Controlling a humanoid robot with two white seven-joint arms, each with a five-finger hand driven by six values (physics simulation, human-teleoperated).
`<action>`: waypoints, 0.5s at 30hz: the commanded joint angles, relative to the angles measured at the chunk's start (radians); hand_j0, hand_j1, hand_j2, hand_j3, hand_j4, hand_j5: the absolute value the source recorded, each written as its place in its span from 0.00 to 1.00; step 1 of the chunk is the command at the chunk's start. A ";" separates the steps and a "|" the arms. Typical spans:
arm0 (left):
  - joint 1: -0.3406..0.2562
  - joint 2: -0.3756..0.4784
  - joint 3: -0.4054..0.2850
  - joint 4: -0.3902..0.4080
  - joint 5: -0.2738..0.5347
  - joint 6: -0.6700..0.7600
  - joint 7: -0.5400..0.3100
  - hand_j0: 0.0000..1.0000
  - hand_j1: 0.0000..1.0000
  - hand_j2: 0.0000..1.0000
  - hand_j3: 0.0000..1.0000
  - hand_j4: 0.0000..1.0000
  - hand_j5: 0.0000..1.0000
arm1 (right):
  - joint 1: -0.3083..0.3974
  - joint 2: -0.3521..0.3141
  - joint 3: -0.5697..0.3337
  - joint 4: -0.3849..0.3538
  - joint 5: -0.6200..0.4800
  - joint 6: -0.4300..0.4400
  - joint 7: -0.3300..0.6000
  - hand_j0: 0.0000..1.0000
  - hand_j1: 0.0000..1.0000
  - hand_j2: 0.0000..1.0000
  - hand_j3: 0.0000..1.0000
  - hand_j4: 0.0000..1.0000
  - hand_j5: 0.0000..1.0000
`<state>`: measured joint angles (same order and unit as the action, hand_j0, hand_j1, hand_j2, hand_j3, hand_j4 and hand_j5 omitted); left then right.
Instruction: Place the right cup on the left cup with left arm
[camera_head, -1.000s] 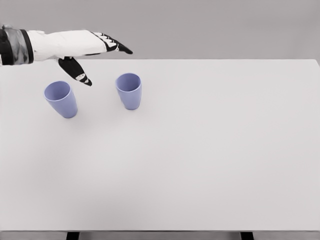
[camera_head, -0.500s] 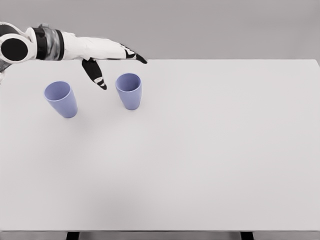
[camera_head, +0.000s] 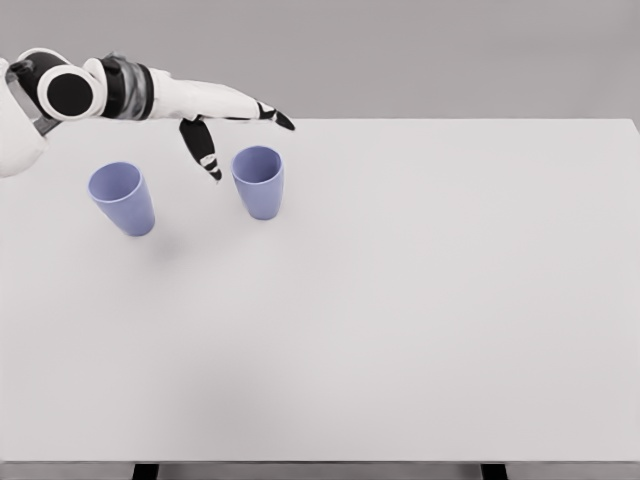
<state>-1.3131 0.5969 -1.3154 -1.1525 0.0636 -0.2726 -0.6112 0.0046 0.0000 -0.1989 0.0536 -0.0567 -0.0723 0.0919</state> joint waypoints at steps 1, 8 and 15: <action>0.000 -0.022 0.001 0.017 0.001 0.001 0.000 1.00 1.00 1.00 1.00 1.00 1.00 | 0.000 0.000 0.000 0.000 0.000 0.000 0.000 1.00 1.00 1.00 1.00 1.00 1.00; -0.002 -0.072 -0.015 0.097 -0.021 0.001 0.000 1.00 1.00 1.00 1.00 1.00 1.00 | 0.002 0.000 0.001 0.000 0.000 0.000 0.000 1.00 1.00 1.00 1.00 1.00 1.00; 0.009 -0.074 -0.034 0.106 -0.022 0.004 0.000 1.00 1.00 1.00 1.00 1.00 1.00 | 0.000 0.000 0.000 0.000 0.000 0.000 0.000 1.00 1.00 1.00 1.00 1.00 1.00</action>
<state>-1.3039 0.5253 -1.3447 -1.0508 0.0401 -0.2708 -0.6112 0.0061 0.0000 -0.1991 0.0537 -0.0567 -0.0723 0.0919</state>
